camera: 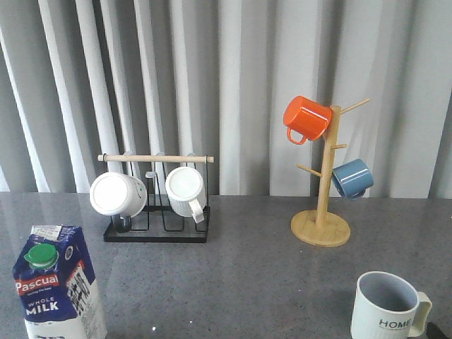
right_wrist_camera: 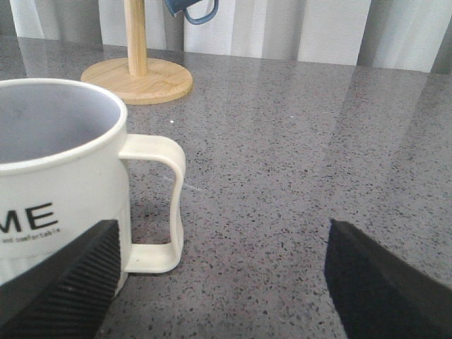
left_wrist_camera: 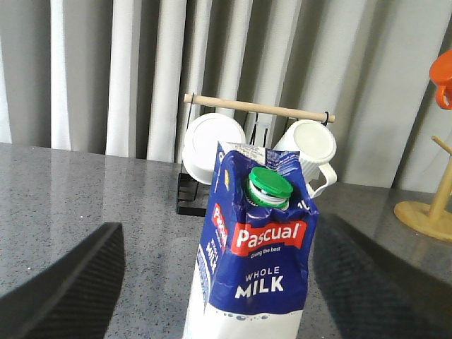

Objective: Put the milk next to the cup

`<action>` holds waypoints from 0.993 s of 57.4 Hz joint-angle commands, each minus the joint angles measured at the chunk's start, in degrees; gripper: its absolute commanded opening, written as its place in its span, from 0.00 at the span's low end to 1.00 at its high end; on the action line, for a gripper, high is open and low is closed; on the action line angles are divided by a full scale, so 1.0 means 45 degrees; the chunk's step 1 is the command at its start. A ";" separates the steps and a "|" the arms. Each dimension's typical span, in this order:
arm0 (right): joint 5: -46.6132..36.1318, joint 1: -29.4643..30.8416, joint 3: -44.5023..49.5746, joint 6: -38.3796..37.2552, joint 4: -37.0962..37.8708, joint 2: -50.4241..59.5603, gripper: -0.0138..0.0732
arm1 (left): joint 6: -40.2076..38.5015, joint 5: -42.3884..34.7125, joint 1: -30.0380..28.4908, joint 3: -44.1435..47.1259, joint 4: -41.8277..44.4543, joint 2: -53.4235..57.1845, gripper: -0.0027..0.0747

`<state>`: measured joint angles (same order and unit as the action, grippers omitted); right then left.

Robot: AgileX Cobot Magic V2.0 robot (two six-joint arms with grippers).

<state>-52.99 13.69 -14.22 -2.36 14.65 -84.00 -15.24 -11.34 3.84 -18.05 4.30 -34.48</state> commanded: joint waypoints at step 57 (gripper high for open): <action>-0.1614 0.0093 -0.1811 0.0006 0.0137 -0.2329 0.80 | -0.0122 -0.0961 0.0033 -0.0444 -0.0123 -0.0060 0.73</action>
<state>-56.18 13.80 -20.33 -2.36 14.91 -94.88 -15.24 -11.34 3.84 -18.05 4.30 -34.48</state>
